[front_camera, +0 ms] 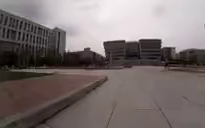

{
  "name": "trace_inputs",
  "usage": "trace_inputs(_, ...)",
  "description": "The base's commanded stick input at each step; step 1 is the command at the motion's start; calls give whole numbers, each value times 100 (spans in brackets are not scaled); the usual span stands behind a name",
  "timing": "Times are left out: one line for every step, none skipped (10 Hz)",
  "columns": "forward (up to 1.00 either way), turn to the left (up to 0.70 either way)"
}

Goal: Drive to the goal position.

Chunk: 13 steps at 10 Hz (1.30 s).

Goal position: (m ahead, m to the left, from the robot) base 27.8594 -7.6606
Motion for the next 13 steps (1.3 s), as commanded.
trace_inputs(100,-27)
trace_inputs(100,-27)
trace_inputs(100,-27)
trace_inputs(100,-27)
trace_inputs(100,-27)
trace_inputs(100,-27)
trace_inputs(100,-27)
trace_inputs(100,-27)
trace_inputs(100,-3)
trace_inputs(100,0)
trace_inputs(100,0)
trace_inputs(100,0)
trace_inputs(100,0)
